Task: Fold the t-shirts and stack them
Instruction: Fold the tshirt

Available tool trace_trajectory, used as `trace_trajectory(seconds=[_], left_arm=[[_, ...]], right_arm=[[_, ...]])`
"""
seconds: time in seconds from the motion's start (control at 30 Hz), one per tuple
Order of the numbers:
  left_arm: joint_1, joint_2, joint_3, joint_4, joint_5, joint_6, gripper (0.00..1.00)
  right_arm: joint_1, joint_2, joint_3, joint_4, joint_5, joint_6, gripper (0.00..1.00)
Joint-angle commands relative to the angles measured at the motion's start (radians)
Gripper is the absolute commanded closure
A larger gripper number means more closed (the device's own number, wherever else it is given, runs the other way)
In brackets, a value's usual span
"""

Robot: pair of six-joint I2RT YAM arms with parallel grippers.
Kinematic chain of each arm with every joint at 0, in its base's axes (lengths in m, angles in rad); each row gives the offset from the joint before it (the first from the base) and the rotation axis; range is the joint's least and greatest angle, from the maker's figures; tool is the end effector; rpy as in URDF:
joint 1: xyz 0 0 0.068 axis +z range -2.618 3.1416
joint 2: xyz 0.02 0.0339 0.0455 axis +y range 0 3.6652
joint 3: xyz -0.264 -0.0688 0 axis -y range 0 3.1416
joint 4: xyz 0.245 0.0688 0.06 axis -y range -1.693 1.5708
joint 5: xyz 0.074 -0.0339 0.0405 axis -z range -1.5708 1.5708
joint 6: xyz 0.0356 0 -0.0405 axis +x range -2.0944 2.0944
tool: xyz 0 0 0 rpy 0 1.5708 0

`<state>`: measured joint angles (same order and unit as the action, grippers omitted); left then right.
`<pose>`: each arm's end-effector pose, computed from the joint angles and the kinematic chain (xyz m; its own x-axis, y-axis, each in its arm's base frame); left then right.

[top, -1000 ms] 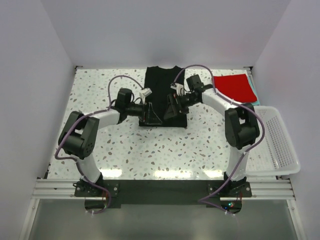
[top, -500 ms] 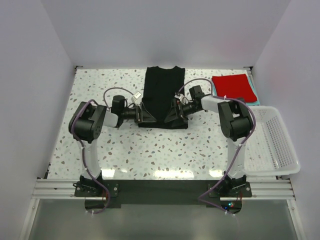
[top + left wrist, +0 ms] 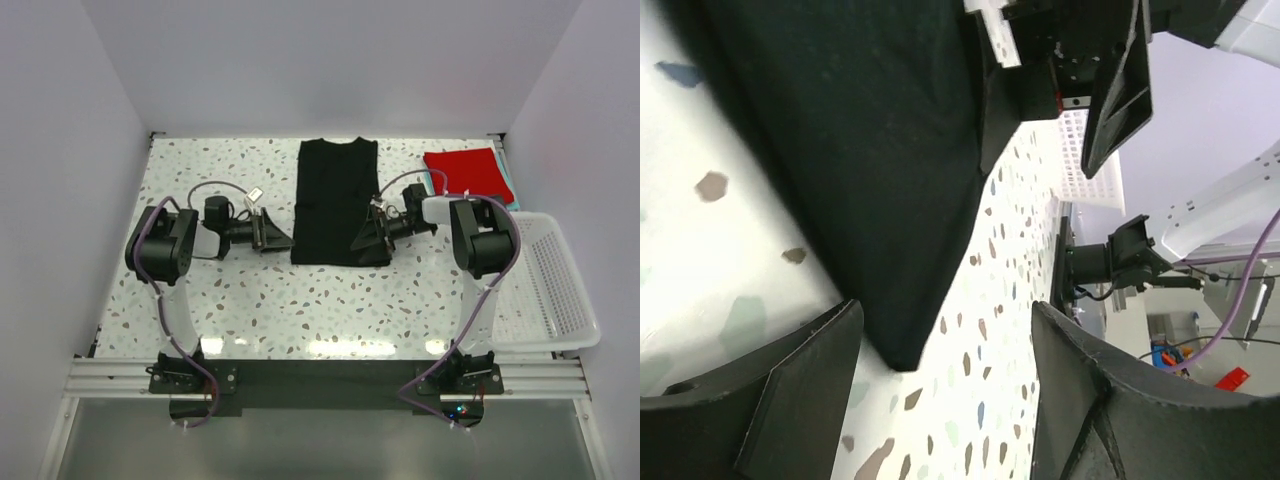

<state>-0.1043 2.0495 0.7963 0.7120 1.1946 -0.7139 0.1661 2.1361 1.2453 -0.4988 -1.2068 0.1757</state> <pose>0.3444 -0.0693 0.0890 -0.9314 -0.1444 -0.3341 0.2926 0.2486 -0.9234 0.3670 0.0953 0.0984 -0.9945 -0.1036 -0.0168 -0.0519 0.3467 0.9365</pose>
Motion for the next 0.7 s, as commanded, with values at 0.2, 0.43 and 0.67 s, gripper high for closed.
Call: trace_trajectory(seconds=[0.2, 0.43, 0.67], left_arm=[[0.002, -0.300, 0.199, -0.872, -0.075, 0.858, 0.36], [-0.196, -0.592, 0.045, -0.918, -0.472, 1.594, 0.53], [-0.371, -0.582, -0.072, -0.689, -0.641, 1.763, 0.60]], right_arm=[[-0.007, -0.254, 0.184, -0.391, 0.258, -0.388, 0.11], [0.007, -0.479, 0.049, -0.312, 0.611, -0.906, 0.33], [0.110, -0.620, -0.210, -0.055, 0.765, -1.193, 0.46]])
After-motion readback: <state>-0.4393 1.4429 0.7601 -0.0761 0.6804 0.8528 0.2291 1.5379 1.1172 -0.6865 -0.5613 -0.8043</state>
